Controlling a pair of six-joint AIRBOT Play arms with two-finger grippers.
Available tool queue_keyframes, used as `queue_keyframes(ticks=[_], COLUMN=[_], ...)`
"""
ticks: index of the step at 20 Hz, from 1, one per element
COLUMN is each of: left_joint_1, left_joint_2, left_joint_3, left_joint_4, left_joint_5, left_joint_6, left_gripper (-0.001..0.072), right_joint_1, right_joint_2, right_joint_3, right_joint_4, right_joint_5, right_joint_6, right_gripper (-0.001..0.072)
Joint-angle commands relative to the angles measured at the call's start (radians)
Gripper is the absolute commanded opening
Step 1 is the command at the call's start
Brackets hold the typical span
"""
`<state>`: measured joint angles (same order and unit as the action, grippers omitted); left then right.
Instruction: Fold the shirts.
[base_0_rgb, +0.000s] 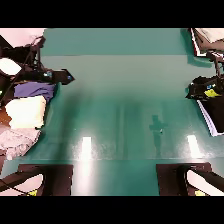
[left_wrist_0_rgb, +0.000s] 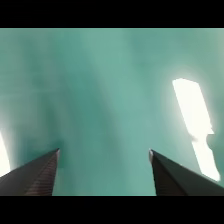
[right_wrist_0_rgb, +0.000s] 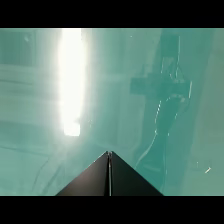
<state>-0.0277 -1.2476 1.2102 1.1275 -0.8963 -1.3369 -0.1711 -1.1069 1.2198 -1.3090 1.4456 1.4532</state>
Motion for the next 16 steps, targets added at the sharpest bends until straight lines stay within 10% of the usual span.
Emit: queue_keyframes(ticks=[1, 11, 14, 16], left_joint_1=[0.069, 0.181, 0.181, 0.181], left_joint_2=[-0.036, -0.309, -0.306, -0.299], left_joint_3=[0.005, 0.005, 0.032, 0.097], left_joint_4=[0.402, 0.47, 0.462, 0.438], left_joint_5=[0.07, 0.144, 0.124, 0.052], left_joint_6=[-0.173, -0.183, -0.182, -0.182], left_gripper=[0.0663, 0.0624, 0.0028, 0.0027], right_joint_1=[0.001, 0.001, 0.001, 0.001], right_joint_2=[0.0, 0.0, 0.0, 0.0], right_joint_3=[-0.001, -0.001, -0.001, 0.0], right_joint_4=[0.001, 0.009, 0.008, 0.008], right_joint_5=[0.003, 0.002, -0.006, -0.014], right_joint_6=[0.002, 0.005, 0.005, 0.005], right_gripper=[0.0022, 0.0022, 0.0022, 0.0022])
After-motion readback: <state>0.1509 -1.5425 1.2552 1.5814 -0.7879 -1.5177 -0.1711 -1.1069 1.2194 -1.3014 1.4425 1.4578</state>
